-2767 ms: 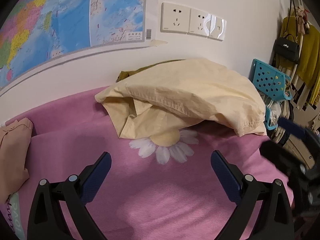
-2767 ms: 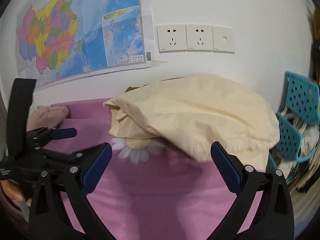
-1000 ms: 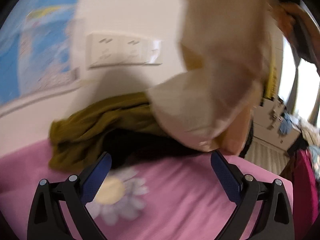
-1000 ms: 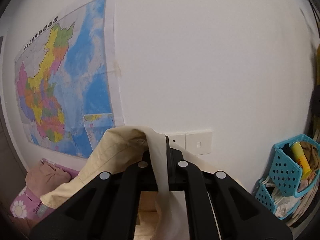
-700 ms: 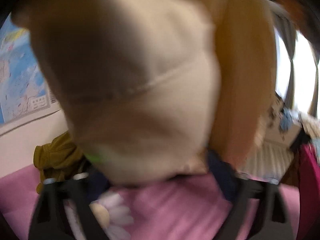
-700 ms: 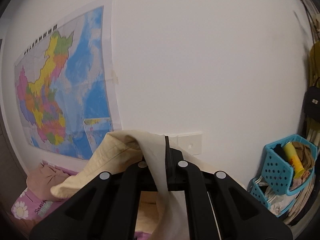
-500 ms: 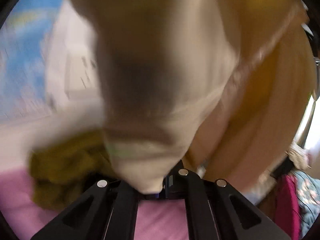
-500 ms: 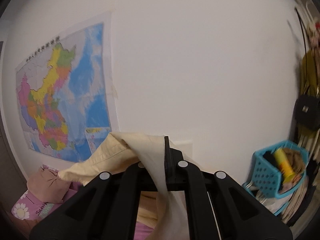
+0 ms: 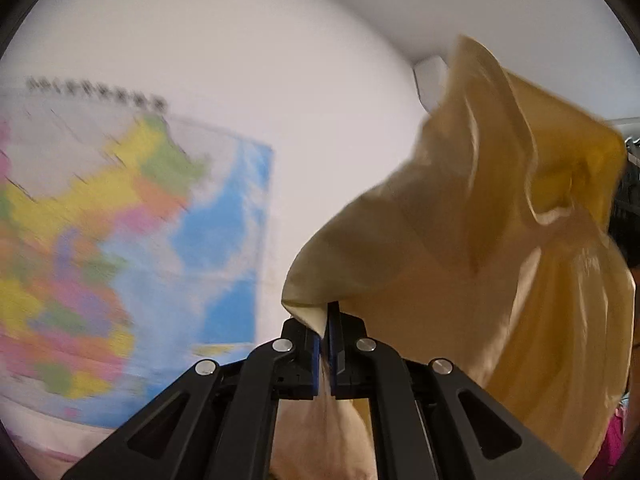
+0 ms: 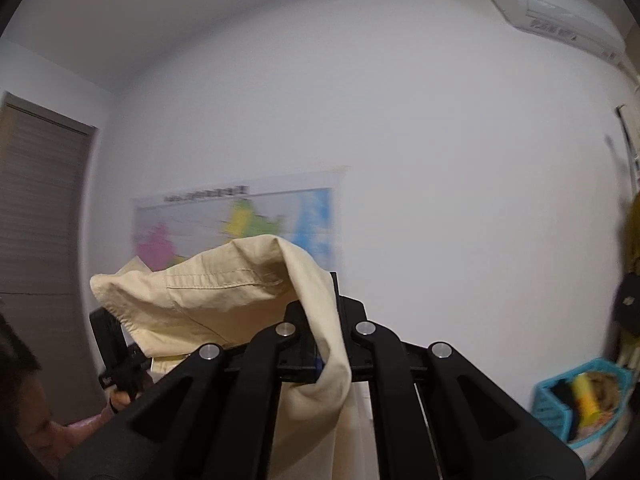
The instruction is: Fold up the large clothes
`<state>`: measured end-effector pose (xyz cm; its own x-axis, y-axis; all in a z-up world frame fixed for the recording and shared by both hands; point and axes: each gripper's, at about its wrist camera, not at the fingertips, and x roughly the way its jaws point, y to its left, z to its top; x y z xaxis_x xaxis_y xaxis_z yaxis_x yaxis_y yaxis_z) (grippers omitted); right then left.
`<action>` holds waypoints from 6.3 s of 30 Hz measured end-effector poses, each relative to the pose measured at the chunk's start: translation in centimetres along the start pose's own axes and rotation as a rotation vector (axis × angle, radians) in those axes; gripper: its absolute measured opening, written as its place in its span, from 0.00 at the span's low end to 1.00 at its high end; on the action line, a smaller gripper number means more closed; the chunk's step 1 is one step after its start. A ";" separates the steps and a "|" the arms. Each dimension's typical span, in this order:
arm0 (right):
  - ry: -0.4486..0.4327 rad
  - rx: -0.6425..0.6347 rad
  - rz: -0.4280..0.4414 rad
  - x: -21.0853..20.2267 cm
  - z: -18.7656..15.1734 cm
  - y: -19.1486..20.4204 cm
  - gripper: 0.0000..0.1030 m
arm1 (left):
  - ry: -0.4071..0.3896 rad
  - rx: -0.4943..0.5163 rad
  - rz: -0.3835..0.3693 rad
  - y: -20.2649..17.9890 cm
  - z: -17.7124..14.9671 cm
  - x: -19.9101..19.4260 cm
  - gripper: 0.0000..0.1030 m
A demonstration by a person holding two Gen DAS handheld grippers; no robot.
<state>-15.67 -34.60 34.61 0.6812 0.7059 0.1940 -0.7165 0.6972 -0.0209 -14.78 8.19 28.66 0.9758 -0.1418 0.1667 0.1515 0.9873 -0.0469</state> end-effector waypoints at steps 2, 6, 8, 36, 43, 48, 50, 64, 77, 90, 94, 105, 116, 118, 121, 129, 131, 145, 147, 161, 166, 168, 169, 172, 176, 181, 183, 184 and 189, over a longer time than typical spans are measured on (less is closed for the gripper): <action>-0.009 0.024 0.090 -0.4 -0.8 1.4 0.02 | -0.038 0.047 0.078 0.5 1.6 -4.4 0.02; -0.041 0.088 0.284 -0.3 -2.4 4.0 0.02 | -0.051 0.097 0.231 1.7 3.6 -10.7 0.02; -0.045 0.122 0.360 0.8 -3.4 4.8 0.02 | -0.053 0.137 0.309 1.9 4.4 -13.4 0.02; 0.890 0.395 -0.081 33.7 -39.8 -7.5 0.71 | 1.014 -0.013 0.377 21.8 -28.3 6.1 0.62; 0.977 0.177 0.242 21.9 -37.8 4.6 0.84 | 1.086 0.202 0.207 14.1 -28.5 2.6 0.82; 1.100 0.137 0.205 20.9 -43.0 7.7 0.50 | 1.188 0.367 0.225 11.5 -31.8 0.9 0.76; 1.114 0.148 0.202 21.2 -44.0 6.7 0.14 | 1.209 0.399 0.229 11.4 -32.9 0.3 0.60; 0.949 0.102 -0.195 21.2 -34.2 -12.9 0.07 | 0.941 0.080 0.653 27.5 -21.5 -3.1 0.07; 0.811 0.163 -0.317 16.6 -37.1 -9.2 0.66 | 0.914 -0.068 0.740 31.3 -24.5 -9.3 0.76; 0.967 0.011 0.230 15.5 -44.2 9.6 0.76 | 0.954 0.194 0.253 13.8 -28.8 -14.5 0.91; 0.977 0.000 0.217 16.2 -45.6 11.0 0.76 | 0.947 0.223 0.371 14.8 -29.8 -14.1 0.36; 0.904 0.056 0.127 15.1 -44.7 8.8 0.74 | 0.907 0.081 1.147 28.5 -25.9 -17.0 0.65; 0.898 0.235 -0.092 9.5 -45.0 1.8 0.81 | 0.680 -0.230 0.505 22.2 -25.7 -26.0 0.81; 0.923 0.249 -0.100 9.9 -46.1 1.5 0.81 | 0.695 -0.178 0.375 19.2 -26.2 -25.7 0.81; 0.935 0.256 -0.119 11.0 -47.4 1.1 0.82 | 0.764 -0.053 0.261 14.7 -27.6 -24.0 0.83; 0.904 0.291 -0.147 13.9 -47.4 -1.0 0.09 | 0.896 0.197 0.230 9.3 -32.9 -18.9 0.83; 0.875 0.292 -0.152 13.7 -46.7 -1.3 0.09 | 0.885 0.163 0.300 10.4 -32.7 -17.6 0.75; 0.920 -0.160 0.020 4.0 -46.0 9.5 0.86 | 0.867 0.050 0.157 10.0 -31.5 -22.8 0.89; 0.943 -0.161 -0.034 4.0 -47.3 9.2 0.83 | 0.897 0.102 0.152 9.2 -32.6 -23.1 0.89; 0.691 0.351 0.048 5.8 -40.7 4.5 0.16 | 0.779 -0.204 0.346 14.1 -30.0 -19.7 0.15; 0.761 0.278 0.065 4.1 -38.7 5.5 0.17 | 0.809 -0.124 0.239 11.7 -25.7 -22.2 0.14; 0.861 0.244 0.028 4.0 -40.0 5.4 0.33 | 0.861 -0.029 0.215 10.4 -26.2 -22.6 0.25; 0.927 0.223 0.013 4.2 -41.0 5.2 0.47 | 0.897 0.018 0.219 9.9 -27.0 -22.5 0.30; 1.024 0.138 0.002 4.2 -41.9 5.8 0.58 | 0.938 0.123 0.181 8.6 -29.1 -22.6 0.39; 0.968 0.054 0.154 3.8 -38.0 7.2 0.59 | 0.808 0.108 0.096 8.7 -26.9 -24.9 0.49; 0.806 0.109 0.291 5.1 -34.1 6.9 0.74 | 0.602 0.104 0.009 9.2 -22.7 -27.9 0.79; 0.787 0.140 0.272 8.3 -34.4 7.1 0.74 | 0.603 0.106 0.058 9.5 -22.3 -26.4 0.80; 0.789 0.137 0.260 10.1 -34.9 7.5 0.74 | 0.609 0.105 0.083 9.7 -22.4 -25.2 0.81; 0.860 0.091 0.181 21.0 -39.4 9.2 0.66 | 0.739 0.082 0.153 11.2 -25.7 -17.1 0.79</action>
<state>-2.05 -8.46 -0.14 0.4065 0.6795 -0.6108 -0.8087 0.5787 0.1056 -25.67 19.89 -0.06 0.8411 0.0151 -0.5407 0.0216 0.9979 0.0614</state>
